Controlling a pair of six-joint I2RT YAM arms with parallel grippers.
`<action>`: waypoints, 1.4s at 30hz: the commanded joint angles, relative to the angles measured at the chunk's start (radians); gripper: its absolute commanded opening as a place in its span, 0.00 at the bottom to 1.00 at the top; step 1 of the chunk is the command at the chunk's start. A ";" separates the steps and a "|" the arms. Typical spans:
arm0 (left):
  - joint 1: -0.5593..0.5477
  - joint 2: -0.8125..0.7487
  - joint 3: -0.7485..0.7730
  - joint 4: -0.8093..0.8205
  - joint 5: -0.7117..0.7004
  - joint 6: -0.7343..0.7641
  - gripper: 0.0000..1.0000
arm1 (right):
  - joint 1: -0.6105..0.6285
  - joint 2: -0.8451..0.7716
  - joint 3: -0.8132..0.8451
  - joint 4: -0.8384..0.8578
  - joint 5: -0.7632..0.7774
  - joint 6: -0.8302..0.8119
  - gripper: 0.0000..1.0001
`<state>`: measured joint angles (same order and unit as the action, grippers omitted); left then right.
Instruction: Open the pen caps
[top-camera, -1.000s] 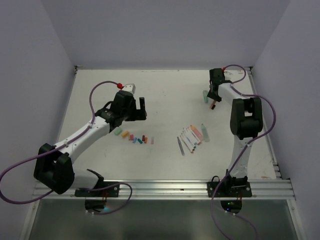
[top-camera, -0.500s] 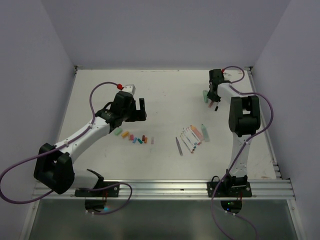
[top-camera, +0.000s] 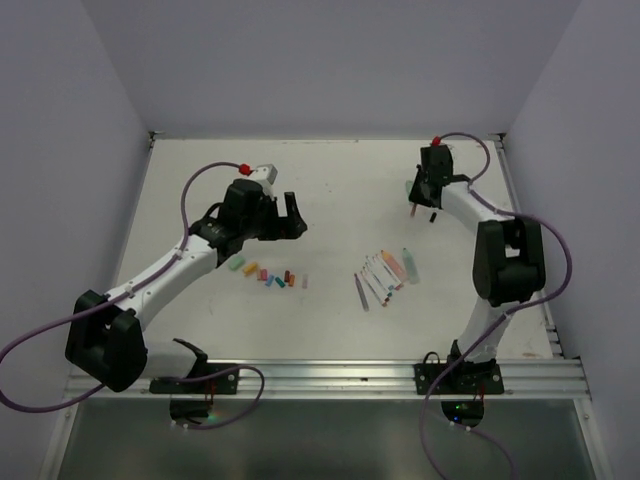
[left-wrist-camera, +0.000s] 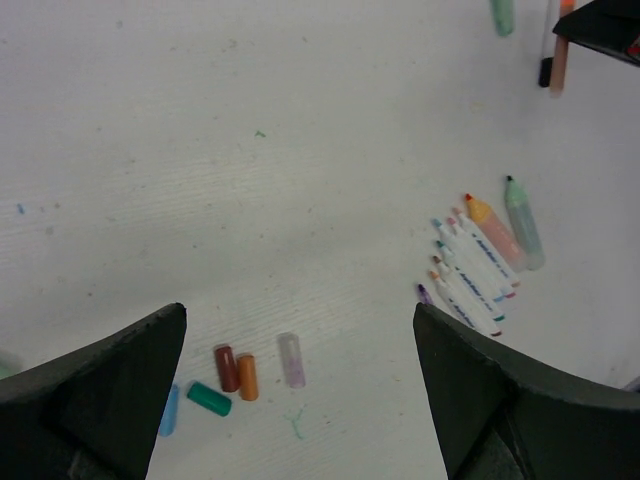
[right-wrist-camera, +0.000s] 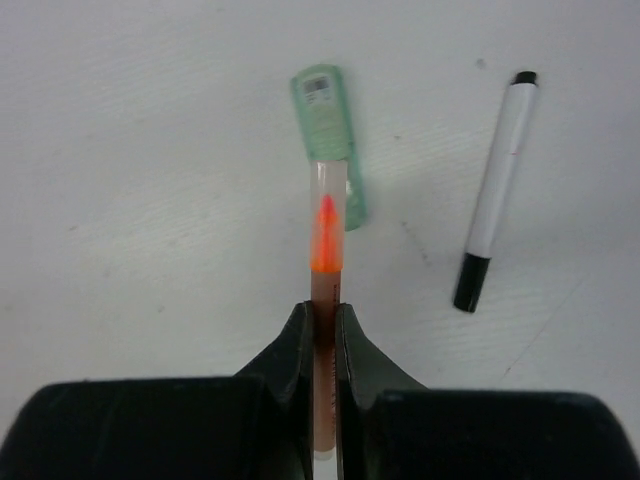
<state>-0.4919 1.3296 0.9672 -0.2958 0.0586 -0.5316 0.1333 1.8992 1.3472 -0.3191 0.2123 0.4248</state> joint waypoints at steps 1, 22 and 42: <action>0.006 -0.029 0.013 0.144 0.171 -0.057 0.97 | 0.080 -0.222 -0.095 0.172 -0.128 -0.101 0.00; -0.086 0.082 0.076 0.426 0.230 -0.249 0.77 | 0.500 -0.644 -0.522 0.604 -0.395 -0.143 0.00; -0.122 0.060 0.051 0.443 0.067 -0.261 0.09 | 0.568 -0.615 -0.534 0.650 -0.409 -0.132 0.00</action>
<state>-0.6109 1.4239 1.0027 0.1089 0.1600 -0.8013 0.6930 1.2854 0.8154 0.2722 -0.1761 0.2951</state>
